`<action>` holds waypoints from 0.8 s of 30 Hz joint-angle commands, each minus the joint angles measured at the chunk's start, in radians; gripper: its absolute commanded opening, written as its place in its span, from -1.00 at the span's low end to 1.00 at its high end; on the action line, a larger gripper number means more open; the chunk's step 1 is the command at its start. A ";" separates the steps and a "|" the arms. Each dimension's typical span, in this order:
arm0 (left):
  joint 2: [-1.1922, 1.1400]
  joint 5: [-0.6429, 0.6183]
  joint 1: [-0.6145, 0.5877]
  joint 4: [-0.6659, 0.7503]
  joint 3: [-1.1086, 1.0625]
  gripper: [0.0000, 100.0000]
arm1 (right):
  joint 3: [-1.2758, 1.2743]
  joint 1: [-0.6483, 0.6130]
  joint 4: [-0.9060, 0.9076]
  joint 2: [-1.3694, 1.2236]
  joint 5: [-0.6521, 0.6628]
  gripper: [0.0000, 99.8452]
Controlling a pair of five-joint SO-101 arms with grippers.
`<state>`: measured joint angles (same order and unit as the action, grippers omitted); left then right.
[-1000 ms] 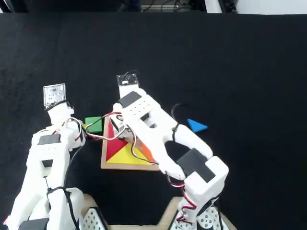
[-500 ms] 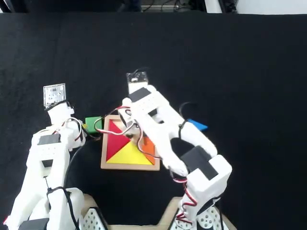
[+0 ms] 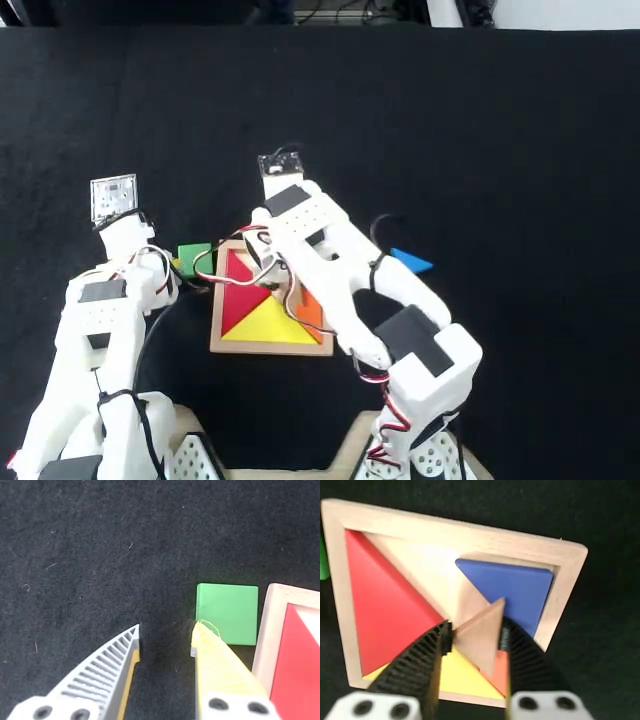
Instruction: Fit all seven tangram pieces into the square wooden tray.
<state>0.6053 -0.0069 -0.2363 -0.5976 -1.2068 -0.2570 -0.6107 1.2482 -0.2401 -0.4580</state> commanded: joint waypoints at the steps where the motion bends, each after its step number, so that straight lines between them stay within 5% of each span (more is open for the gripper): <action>1: 0.003 0.011 0.012 0.014 0.012 -0.66 | 0.004 -0.014 -0.002 0.050 0.008 -0.73; 15: 0.003 0.011 0.012 0.014 0.012 -0.66 | 0.010 -0.018 -0.006 0.050 0.012 -0.79; 24: 0.003 0.011 0.012 0.014 0.012 -0.66 | 0.008 -0.087 -0.002 0.058 0.012 -0.53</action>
<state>0.6053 -0.0069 -0.2363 -0.5976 -1.2068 -0.2570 -0.6720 1.2467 -0.2401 -0.4580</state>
